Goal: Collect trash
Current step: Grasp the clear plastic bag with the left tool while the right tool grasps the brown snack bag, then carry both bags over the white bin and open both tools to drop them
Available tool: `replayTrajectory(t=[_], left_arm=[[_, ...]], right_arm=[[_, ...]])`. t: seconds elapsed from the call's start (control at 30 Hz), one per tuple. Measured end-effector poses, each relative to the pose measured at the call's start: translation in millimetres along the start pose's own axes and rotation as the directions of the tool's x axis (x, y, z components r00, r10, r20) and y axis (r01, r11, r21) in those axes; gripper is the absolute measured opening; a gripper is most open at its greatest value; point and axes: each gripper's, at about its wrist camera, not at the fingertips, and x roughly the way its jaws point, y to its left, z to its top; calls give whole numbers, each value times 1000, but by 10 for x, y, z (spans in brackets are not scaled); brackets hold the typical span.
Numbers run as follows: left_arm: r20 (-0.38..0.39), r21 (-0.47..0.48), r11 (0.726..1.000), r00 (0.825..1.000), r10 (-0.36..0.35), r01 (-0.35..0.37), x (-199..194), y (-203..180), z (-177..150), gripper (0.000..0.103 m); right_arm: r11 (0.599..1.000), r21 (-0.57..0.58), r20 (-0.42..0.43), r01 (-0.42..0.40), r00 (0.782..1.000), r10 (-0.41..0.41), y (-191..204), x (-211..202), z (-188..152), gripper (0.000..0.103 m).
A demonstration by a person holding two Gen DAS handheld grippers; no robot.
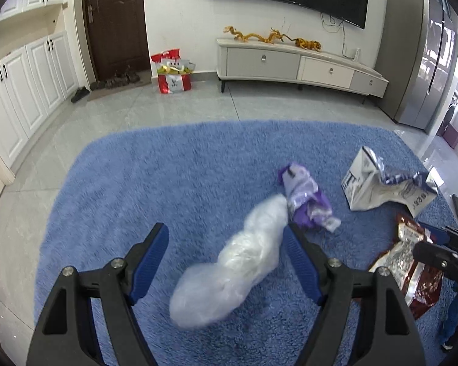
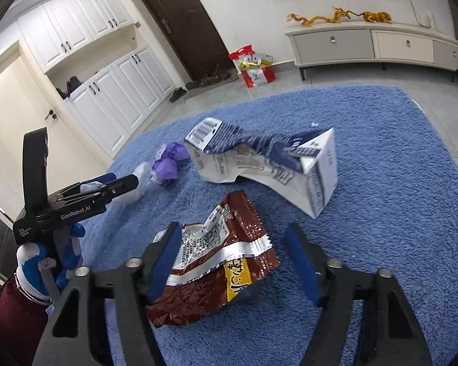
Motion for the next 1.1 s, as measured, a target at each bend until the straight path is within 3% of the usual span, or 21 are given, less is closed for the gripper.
replayTrajectory(t=[0.07, 0.17, 0.2, 0.43, 0.8, 0.93, 1.1], left_arm=[[-14, -4, 1000, 1000, -15, 15, 17, -7, -65, 60], [-37, -17, 999, 999, -38, 37, 16, -26, -136, 36], [-44, -27, 998, 998, -49, 48, 8, -26, -161, 32], [-17, -47, 997, 998, -64, 63, -360, -95, -367, 31], [44, 9, 999, 998, -40, 39, -1241, -509, -607, 31], [53, 47, 998, 997, -48, 46, -1481, -803, -645, 30], [35, 144, 982, 992, -124, 118, -1630, -1498, -668, 30]], right_arm=[[1000, -16, -7, 3, 1000, -3, 42, 20, -13, 40], [1000, -17, -1, 1, 1000, -1, 65, -8, -33, 21], [1000, -17, 5, -5, 1000, 5, 77, -39, -48, 18], [999, -50, 45, -18, 999, 20, 199, -379, -204, 11], [998, -64, 170, -25, 985, 35, 224, -1292, -545, 10], [998, -59, 232, -12, 972, 26, 109, -1677, -663, 10], [999, -9, 311, 49, 949, -44, -293, -2211, -859, 10]])
